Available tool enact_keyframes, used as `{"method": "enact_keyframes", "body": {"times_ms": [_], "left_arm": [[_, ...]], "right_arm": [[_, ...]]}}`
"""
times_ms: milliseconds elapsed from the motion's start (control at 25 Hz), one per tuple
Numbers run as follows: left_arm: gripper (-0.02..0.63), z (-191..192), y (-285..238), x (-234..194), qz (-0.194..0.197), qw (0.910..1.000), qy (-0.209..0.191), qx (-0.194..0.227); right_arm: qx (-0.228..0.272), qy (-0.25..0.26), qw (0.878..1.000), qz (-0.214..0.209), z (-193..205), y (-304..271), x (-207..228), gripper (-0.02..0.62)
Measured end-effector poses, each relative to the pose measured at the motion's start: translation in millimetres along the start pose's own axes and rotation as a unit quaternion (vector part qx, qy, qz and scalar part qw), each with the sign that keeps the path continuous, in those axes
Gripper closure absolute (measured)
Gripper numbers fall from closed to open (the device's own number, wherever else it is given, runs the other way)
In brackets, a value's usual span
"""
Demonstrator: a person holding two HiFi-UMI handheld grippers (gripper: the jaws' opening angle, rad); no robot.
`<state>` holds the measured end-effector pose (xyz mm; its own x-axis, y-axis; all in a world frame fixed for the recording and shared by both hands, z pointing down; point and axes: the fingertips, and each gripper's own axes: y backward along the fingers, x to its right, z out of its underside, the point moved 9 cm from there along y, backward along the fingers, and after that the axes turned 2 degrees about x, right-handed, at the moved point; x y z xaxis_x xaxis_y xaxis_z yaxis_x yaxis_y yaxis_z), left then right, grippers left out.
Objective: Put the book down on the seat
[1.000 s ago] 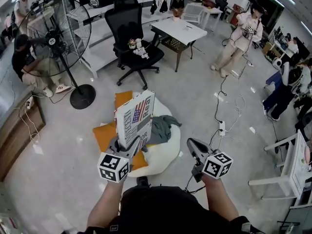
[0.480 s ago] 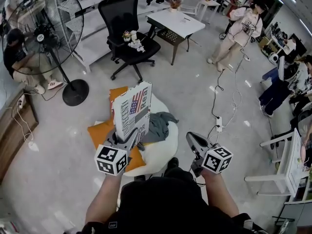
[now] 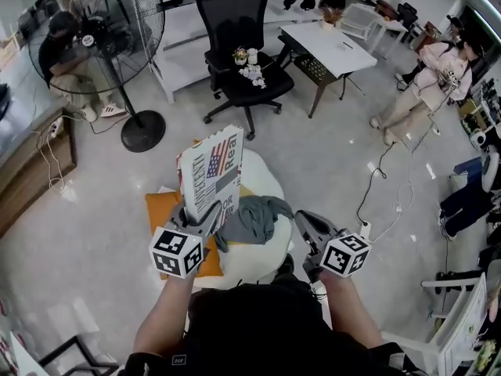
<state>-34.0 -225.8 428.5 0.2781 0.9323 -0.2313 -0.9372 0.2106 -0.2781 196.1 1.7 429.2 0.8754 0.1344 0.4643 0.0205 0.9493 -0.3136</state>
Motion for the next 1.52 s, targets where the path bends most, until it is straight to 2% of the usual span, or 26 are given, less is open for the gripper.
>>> {"method": "enact_keyframes", "body": {"times_ms": [240,360,560,680,880,1080,1160,1280,1360,1520], "left_arm": [[0.448,-7.4,-71.1,65.1,-0.068,0.9973,0.026,-0.009],[0.448,-7.0,-98.1,94.3,-0.105,0.9933,0.048,-0.006],[0.448,4.6,-108.2,128.7,-0.164,0.9830,0.082,-0.009],[0.448,8.9,-101.2,139.3,-0.179,0.9800,0.088,-0.005],[0.448,23.8,-78.8,143.0,-0.201,0.9725,0.118,-0.001],[0.448,47.2,-68.1,133.3,-0.186,0.9735,0.133,-0.003],[0.448,59.9,-69.1,124.2,-0.175,0.9748,0.137,-0.018],[0.448,71.0,-76.5,109.4,-0.164,0.9720,0.162,-0.042],[0.448,71.7,-84.0,106.3,-0.159,0.9696,0.180,-0.047],[0.448,73.3,-116.9,92.4,-0.162,0.9672,0.179,-0.079]], "right_arm": [[-0.052,0.012,0.995,-0.085,-43.0,-7.7,100.7,0.583],[-0.088,0.017,0.990,-0.112,-53.5,-6.4,148.0,0.581],[-0.122,0.025,0.981,-0.152,-66.9,-14.1,192.9,0.582],[-0.128,0.026,0.977,-0.167,-62.7,-15.8,190.7,0.581],[-0.136,0.037,0.970,-0.196,-58.5,-17.0,160.7,0.583],[-0.144,0.047,0.974,-0.170,-43.9,-13.9,154.3,0.581],[-0.138,0.037,0.978,-0.153,-34.9,-14.7,154.9,0.581],[-0.142,0.018,0.980,-0.140,-20.5,-22.6,153.5,0.581],[-0.151,0.009,0.978,-0.144,-15.8,-30.0,154.6,0.583],[-0.164,-0.012,0.974,-0.158,-15.7,-62.6,171.7,0.582]]}}
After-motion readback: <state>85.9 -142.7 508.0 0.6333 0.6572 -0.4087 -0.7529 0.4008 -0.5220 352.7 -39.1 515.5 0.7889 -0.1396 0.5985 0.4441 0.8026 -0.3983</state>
